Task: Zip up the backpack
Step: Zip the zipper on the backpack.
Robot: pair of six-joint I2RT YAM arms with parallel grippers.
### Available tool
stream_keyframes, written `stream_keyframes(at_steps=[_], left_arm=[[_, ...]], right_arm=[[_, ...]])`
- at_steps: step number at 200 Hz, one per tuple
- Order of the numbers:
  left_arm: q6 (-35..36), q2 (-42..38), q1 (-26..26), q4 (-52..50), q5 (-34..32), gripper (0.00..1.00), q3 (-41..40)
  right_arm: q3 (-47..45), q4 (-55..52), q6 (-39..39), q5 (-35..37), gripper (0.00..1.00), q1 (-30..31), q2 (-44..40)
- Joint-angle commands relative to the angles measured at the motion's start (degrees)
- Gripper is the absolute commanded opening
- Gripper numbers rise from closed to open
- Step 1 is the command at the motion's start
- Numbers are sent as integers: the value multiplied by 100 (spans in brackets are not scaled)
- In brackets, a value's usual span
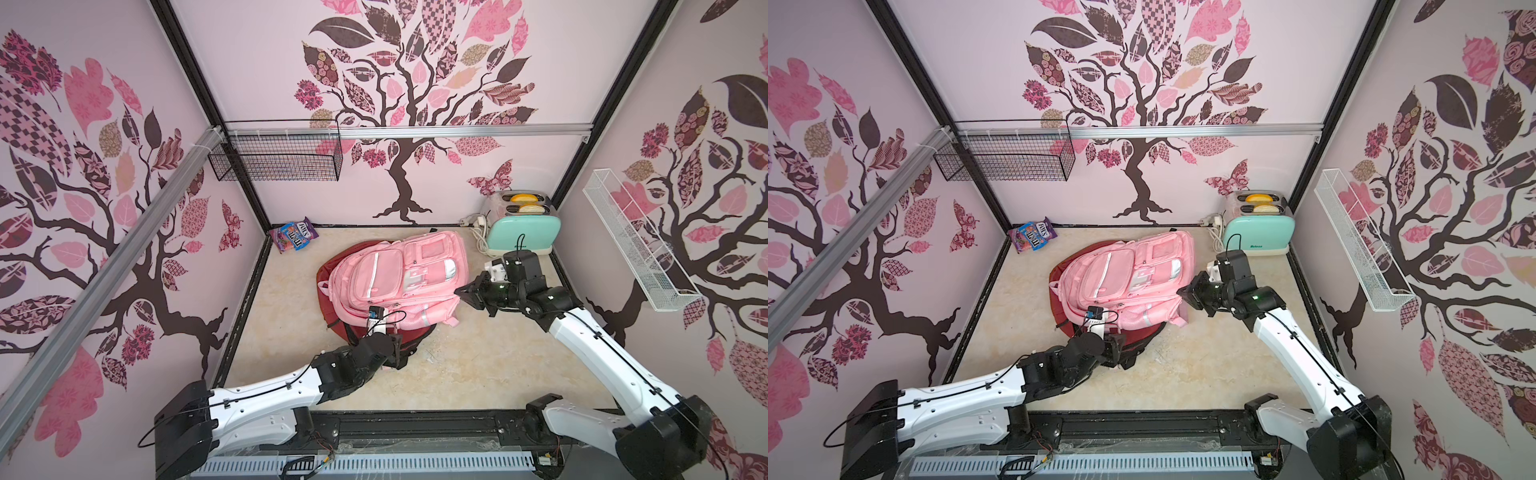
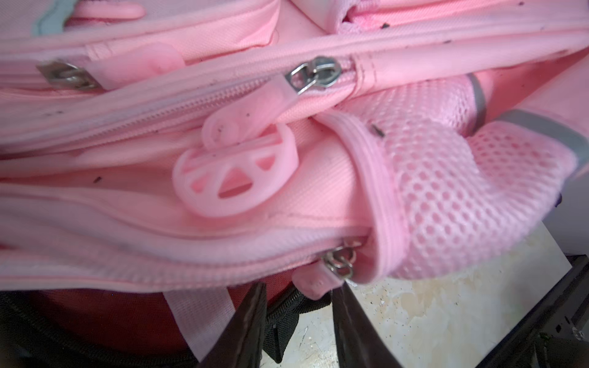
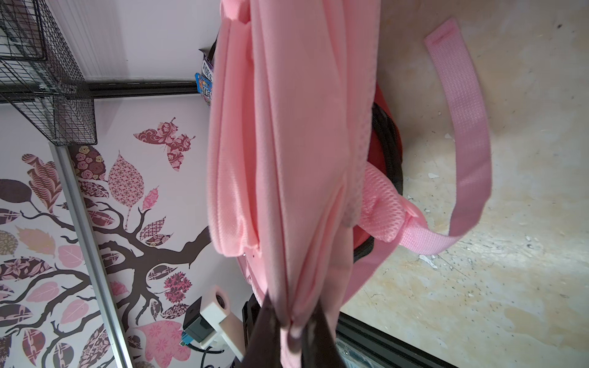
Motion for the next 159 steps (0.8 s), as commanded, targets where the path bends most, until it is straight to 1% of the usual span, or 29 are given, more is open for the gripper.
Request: stream_keyframes(at_steps=[1,22,31,49,75,90,107,159], left_arm=[[135,66,64,154,-63,35,114],[138,109,161,224,4,30,103],[145,121,195,271,49,24,106],[146,157,253,332,95,17,105],[180,121,317,358,122,11,116],[190,30,332,335,149,11,114],[203,-100,340,292,216,13,107],[284,-324,342,305,570,15,179]], right_arm=[[494,754,-194,-384,0,-4,-100],[486,832,-204,-462,0,-4,-65],[449,877,-204,-483,0,1,-63],[415,967,-218,-544,0,1,-55],[353,991,-282,-559,0,-2,-63],[299,988,-301,-537,0,-4,-81],[239,1001,-327,-545,0,1,-97],[166,1039,-353,-559,0,-4,-130]])
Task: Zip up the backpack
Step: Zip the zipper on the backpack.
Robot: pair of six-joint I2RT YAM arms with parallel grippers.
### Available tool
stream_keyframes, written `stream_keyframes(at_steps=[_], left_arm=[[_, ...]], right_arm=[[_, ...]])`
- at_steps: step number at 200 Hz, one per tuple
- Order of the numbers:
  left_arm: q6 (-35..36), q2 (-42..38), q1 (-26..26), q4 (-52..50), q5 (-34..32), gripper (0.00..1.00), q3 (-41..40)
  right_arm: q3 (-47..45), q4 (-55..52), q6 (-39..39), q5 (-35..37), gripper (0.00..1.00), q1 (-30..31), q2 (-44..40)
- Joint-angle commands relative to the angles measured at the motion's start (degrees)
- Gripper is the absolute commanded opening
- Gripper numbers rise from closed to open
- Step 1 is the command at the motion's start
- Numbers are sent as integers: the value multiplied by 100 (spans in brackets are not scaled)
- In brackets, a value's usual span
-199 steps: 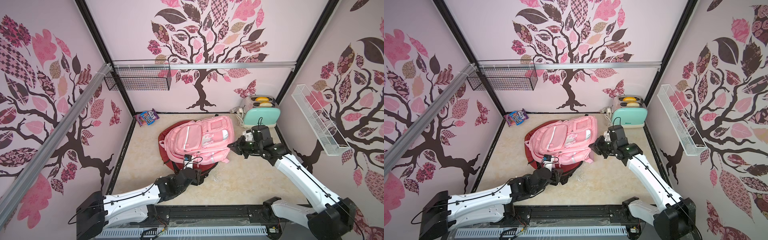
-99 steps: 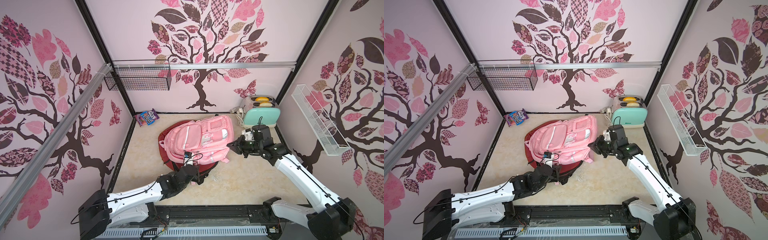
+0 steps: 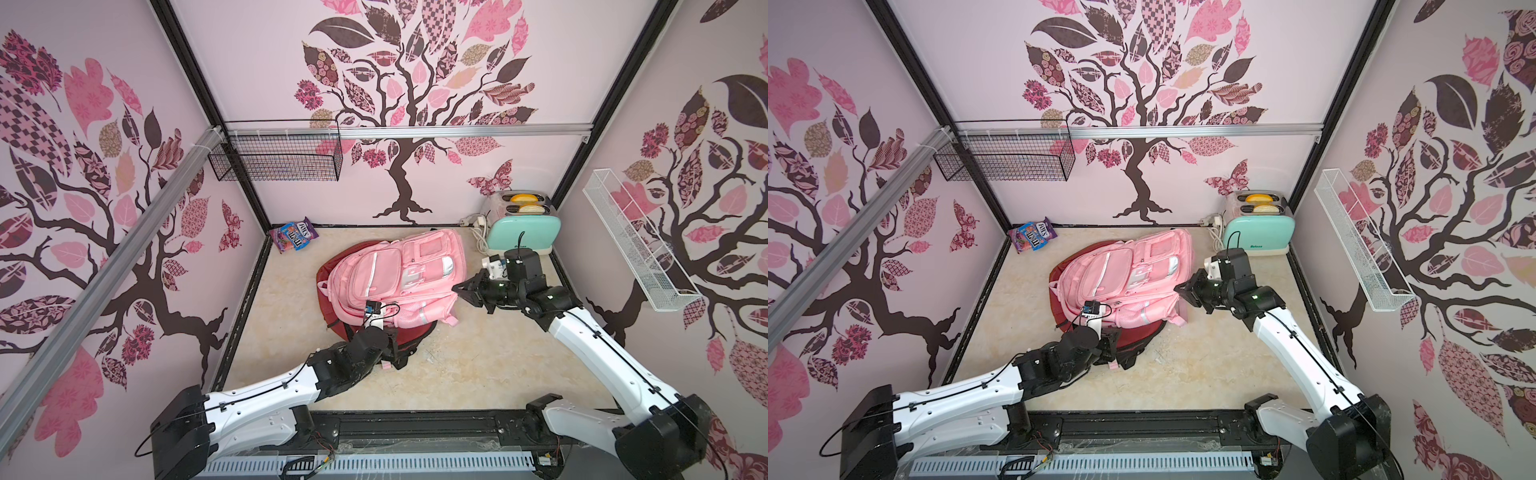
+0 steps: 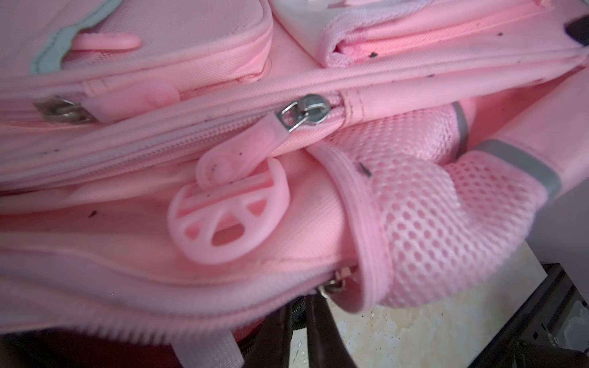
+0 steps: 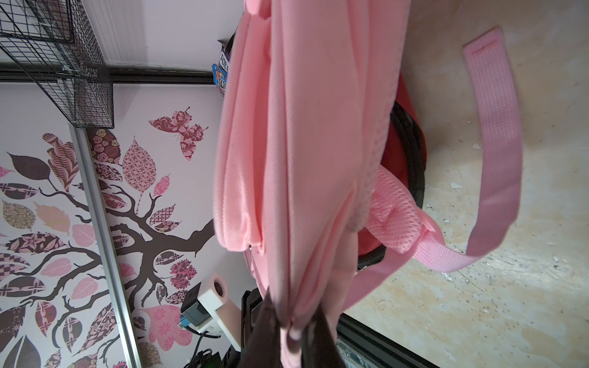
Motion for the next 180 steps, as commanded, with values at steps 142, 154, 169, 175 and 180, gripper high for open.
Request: stream_keyframes(at_steps=[142,154,169,175,180], left_arm=[[-265,-563,481,-1469,255,0,423],[-319,-572,477,-1606,318,0,430],[-362,-596,475,-1725,382,0,388],[-385,-631,481,-1750,395,0,345],[-396,-665,477,-1745,428,0,304]], right_arm=[[228,57,-1270,339,0,-272,119],[246,86,-1384,434,0,-279,279],[313,71,-1529,636,0,-280,502],[342,96,-1559,663,0,-285,580],[344,147,-1561,644,0,-292,633]])
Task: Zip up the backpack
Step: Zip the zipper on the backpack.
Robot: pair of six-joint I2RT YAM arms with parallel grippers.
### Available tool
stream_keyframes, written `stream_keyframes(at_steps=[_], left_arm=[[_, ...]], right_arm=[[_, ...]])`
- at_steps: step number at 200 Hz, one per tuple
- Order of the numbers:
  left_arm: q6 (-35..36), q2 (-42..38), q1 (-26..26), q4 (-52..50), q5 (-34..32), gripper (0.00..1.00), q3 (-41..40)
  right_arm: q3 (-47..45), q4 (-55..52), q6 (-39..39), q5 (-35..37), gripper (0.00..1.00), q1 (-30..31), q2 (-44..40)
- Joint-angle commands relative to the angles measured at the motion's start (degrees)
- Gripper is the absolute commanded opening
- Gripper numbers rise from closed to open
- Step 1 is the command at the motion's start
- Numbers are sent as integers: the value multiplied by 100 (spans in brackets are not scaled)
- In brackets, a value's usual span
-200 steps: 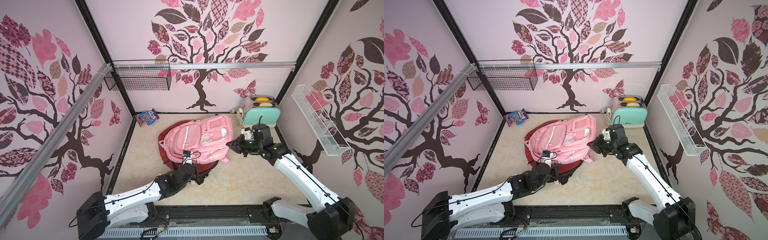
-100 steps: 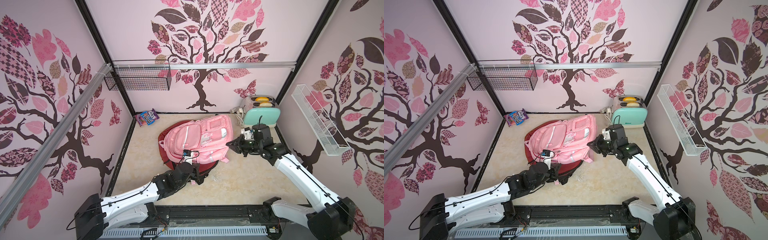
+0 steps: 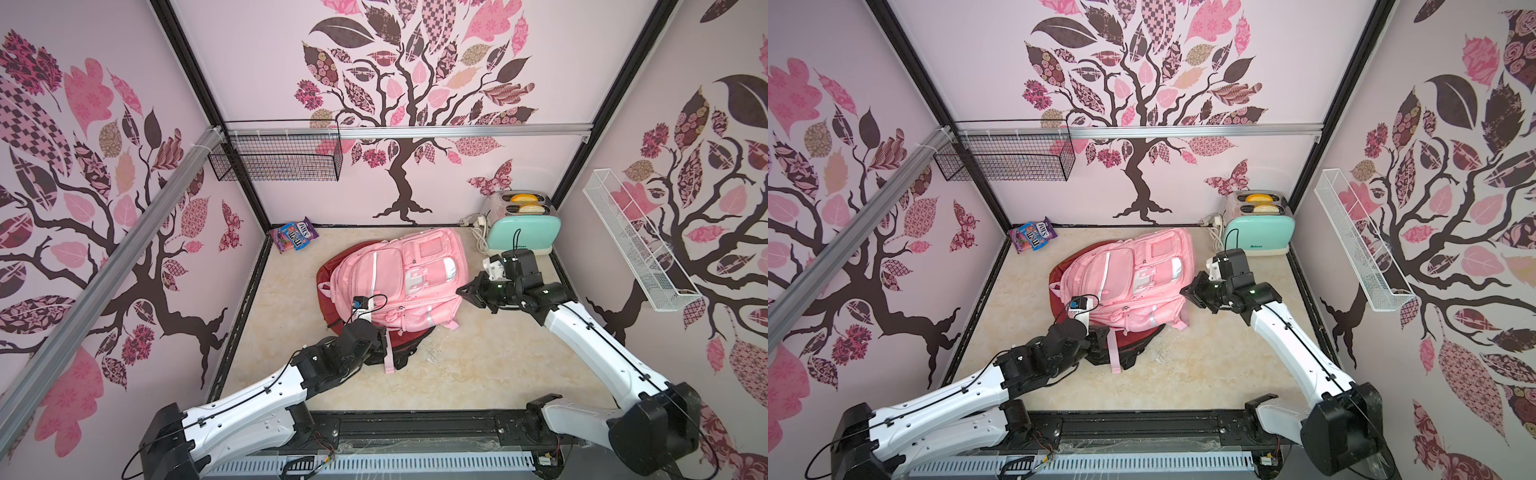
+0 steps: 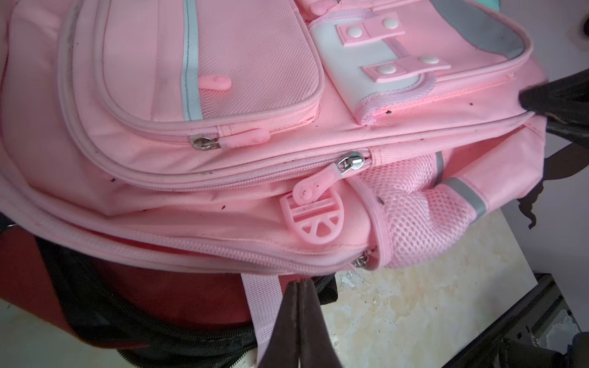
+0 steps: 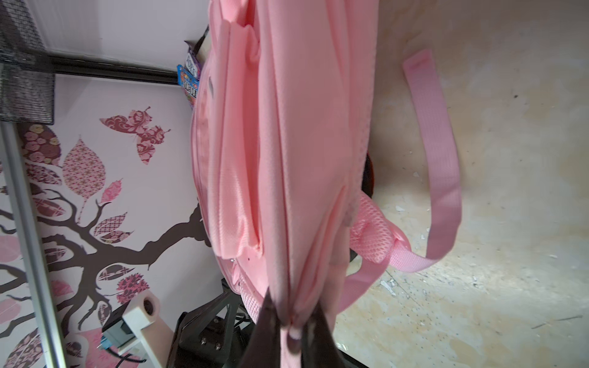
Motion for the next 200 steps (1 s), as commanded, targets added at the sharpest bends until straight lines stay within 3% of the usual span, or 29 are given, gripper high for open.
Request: stream_keyframes(at_steps=[1,32,45,73,96,111,200], left_arm=[[-137,-126,20,-365,114,0,-44],[-103,-161,20,22,658,0,-318],[-103,-49,-28,260,834,23,-417],[8,287,-532,461,358,27,-347],[77,574,-725,579,67,42,-226],[116,662,-721,770,16,48,-232],[431,699,-744,1195,-169,53,-36]], right_arm=[[346,511,-468,258,0,-33,176],[413,722,-288,-34,0,-34,278],[475,739,-185,-160,0,-34,237],[676,584,59,-316,0,-38,57],[866,381,156,-361,0,-33,-114],[976,278,207,-403,0,-25,-227],[1154,153,306,-428,0,235,-409]])
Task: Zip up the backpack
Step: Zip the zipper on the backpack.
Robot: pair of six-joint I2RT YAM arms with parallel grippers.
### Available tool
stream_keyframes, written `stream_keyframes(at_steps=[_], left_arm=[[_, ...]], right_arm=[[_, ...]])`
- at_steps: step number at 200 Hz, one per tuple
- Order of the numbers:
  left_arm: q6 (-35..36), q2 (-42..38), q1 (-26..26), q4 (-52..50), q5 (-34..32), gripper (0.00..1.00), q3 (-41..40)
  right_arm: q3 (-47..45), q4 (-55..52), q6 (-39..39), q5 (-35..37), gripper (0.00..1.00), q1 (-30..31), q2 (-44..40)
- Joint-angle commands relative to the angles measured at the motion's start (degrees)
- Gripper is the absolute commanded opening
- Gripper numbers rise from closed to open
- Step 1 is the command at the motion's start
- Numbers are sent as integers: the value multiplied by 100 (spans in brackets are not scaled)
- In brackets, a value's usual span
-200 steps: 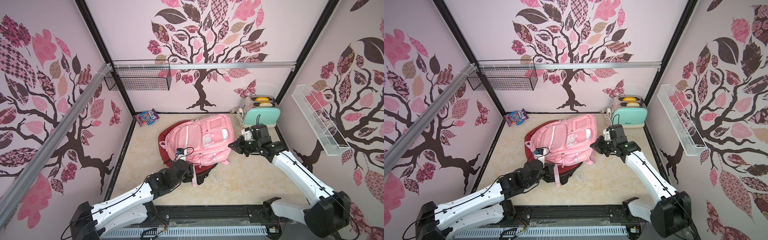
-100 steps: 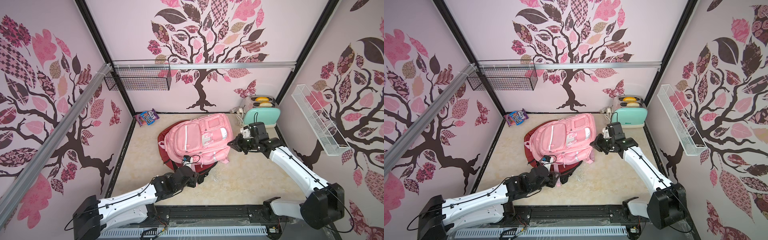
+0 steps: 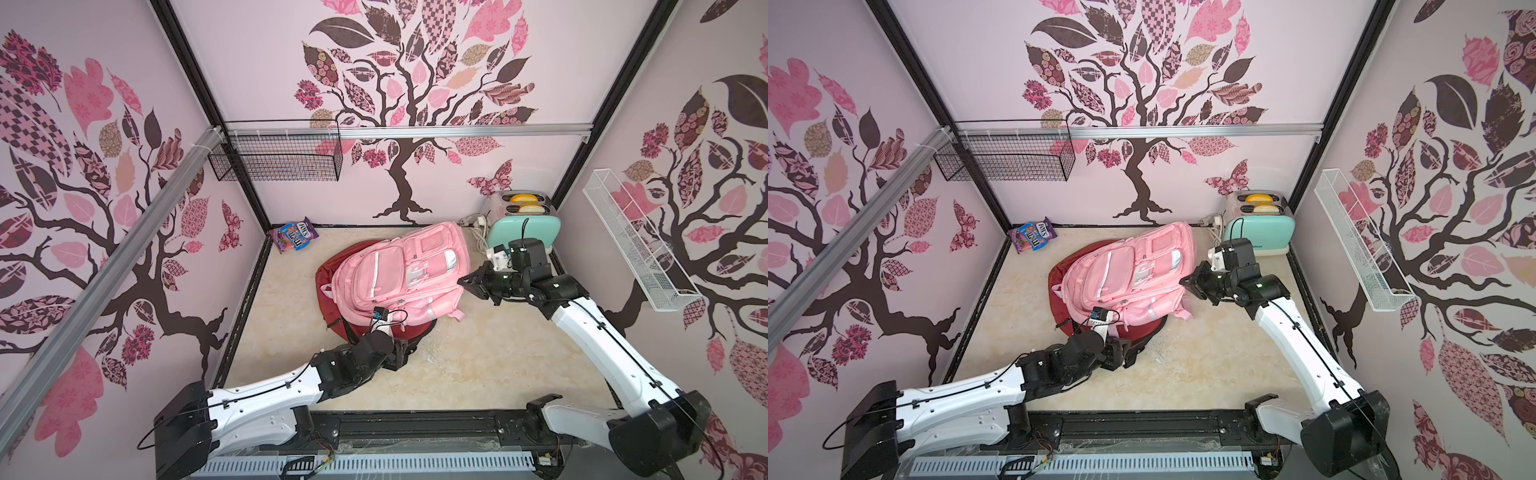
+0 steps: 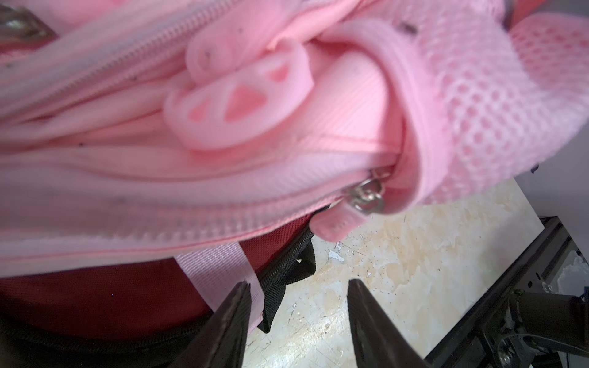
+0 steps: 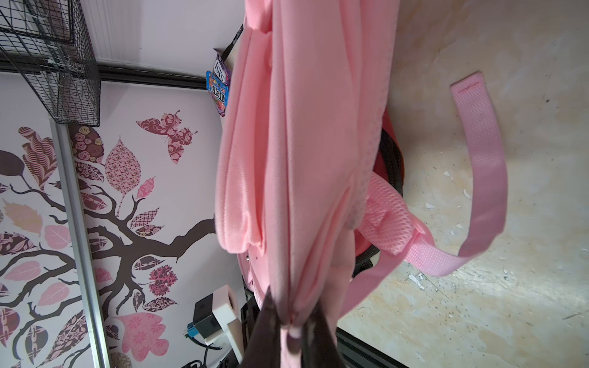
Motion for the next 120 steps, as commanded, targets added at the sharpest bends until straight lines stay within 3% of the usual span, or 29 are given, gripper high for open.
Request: stream_keyframes(at_steps=[1,80,120], left_arm=[[172,-29,-35,210,-124,53,201],[281,-97,-35,134,-719,52,223],[132,-15,-35,-212,-1309,45,263]], right_arm=[[416,574,-44,-202,0,176,-220],[413,811,50,-181,0,574,-136],[456,832,53,-278,0,579,-193]])
